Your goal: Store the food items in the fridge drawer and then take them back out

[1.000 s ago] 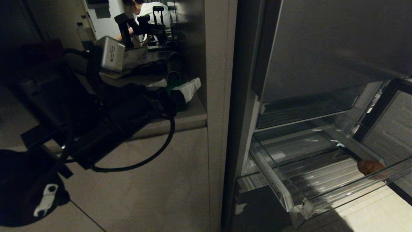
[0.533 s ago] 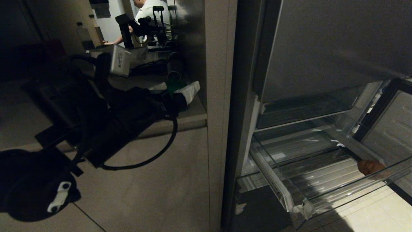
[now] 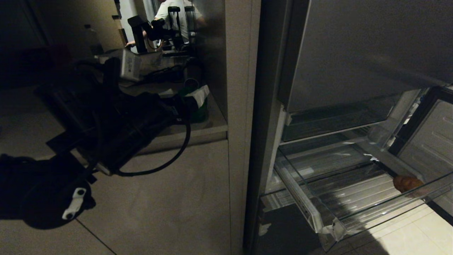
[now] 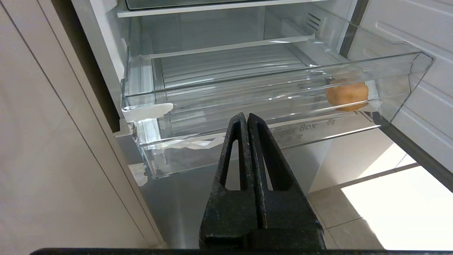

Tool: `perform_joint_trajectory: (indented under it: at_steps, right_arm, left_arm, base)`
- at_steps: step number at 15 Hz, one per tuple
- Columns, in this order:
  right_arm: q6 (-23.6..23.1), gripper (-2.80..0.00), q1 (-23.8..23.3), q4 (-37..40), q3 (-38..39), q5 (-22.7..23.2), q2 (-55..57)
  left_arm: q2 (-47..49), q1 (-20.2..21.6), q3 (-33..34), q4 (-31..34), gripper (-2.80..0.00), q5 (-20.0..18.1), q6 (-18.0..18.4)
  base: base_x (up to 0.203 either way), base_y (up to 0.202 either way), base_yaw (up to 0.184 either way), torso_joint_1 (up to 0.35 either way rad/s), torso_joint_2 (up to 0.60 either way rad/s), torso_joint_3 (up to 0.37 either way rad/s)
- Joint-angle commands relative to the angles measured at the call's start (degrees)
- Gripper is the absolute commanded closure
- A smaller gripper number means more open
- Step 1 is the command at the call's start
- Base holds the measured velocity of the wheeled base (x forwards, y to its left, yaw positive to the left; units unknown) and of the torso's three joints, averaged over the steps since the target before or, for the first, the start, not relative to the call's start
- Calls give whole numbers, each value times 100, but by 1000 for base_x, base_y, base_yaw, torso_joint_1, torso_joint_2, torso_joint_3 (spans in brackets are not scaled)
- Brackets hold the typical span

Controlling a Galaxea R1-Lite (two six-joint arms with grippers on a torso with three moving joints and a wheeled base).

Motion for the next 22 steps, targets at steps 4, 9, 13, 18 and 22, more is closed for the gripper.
perform_joint_trajectory:
  at_steps: [4,9,13,18,22]
  right_arm:
    - [0,0,1,-4,176,-4,2]
    - [0,0,-1,-4,176,-4,2]
    - [0,0,-1,-4,176,0,2]
    - [0,0,7,-4,176,-4,2]
    - [0,0,-1,-4,176,-4,2]
  left_arm:
    - [268,5,-135,-73,-280,13,-3]
    - [406,5,-576,-69,-280,225,6]
    - [439,24,-762,-62,-280,254,6]
    - [791,150,-1600,80,-280,646,42]
    - [942,254,-2138,727,-280,991,96]
  base:
    - [0,0,0,0,0,0]
    - [0,0,0,0,0,0]
    - [0,0,0,0,0,0]
    - [0,0,0,0,0,0]
    - [0,0,0,0,0,0]
